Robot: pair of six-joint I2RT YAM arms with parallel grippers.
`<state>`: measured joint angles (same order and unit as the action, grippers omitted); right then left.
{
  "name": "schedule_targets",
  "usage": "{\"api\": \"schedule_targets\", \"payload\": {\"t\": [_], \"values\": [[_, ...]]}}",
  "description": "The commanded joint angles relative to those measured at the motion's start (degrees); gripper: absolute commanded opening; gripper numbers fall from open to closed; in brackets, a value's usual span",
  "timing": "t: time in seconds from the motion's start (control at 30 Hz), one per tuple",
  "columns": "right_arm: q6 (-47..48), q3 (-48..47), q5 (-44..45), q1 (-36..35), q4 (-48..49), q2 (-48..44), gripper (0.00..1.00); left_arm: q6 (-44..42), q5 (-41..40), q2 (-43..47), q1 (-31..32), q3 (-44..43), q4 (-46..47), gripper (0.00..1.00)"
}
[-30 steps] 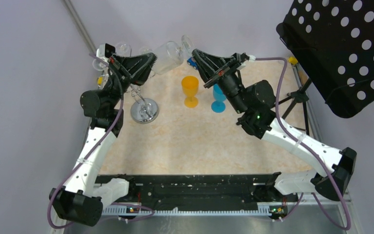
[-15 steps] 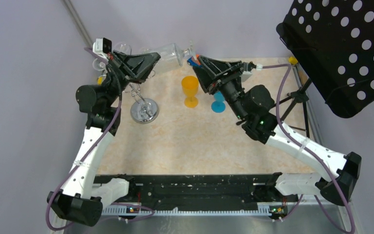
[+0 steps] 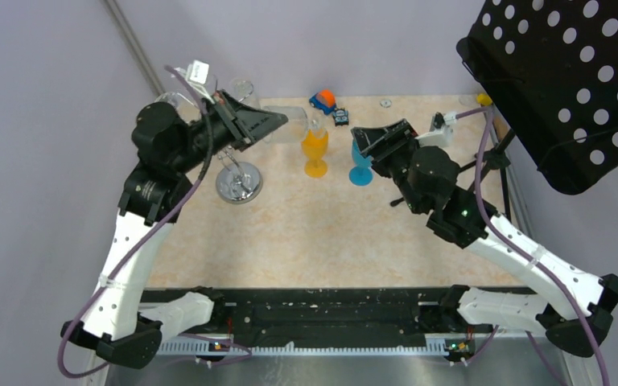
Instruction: Take the wine glass off the wine glass rack
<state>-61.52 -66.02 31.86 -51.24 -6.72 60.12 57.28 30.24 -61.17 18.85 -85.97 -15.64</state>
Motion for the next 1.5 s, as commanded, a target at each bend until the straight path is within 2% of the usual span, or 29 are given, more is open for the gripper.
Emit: {"api": "schedule_targets", "payload": {"t": [0.0, 0.17, 0.33, 0.47, 0.7, 1.03, 1.3, 1.47], "values": [[14.98, -3.98, 8.27, 0.13, -8.6, -3.7, 0.6, -15.34, -11.19, -3.28, 7.56, -6.51, -15.52, 0.0], [26.24, -1.78, 8.02, 0.09, -7.04, -6.95, 0.6, -22.41, -25.55, -9.84, 18.66, -12.62, -26.0, 0.0], [29.68, -2.61, 7.69, 0.18, -12.17, -7.67, 0.61, -28.82, -39.36, -20.94, 26.35, -24.68, -36.99, 0.0], [30.48, -5.39, 9.61, 0.17, -17.82, -7.35, 0.61, -31.32, -44.14, -29.61, 30.28, -31.17, -41.27, 0.0], [35.18, -4.77, 7.35, 0.14, -14.1, -13.45, 0.55, -30.36, -42.43, -39.43, 32.85, -29.36, -35.74, 0.0], [42.61, -0.09, -5.32, 0.17, 1.16, -23.31, 0.52, -29.59, -37.82, -49.17, 35.66, -26.47, -27.1, 0.0], [42.88, -1.01, -12.32, 0.17, 3.24, -22.83, 0.52, -27.66, -41.15, -57.28, 38.07, -27.3, -25.32, 0.0], [41.3, -0.97, -14.9, 0.16, 2.94, -21.77, 0.52, -27.6, -41.34, -58.43, 38.58, -23.24, -20.97, 0.0]]}}
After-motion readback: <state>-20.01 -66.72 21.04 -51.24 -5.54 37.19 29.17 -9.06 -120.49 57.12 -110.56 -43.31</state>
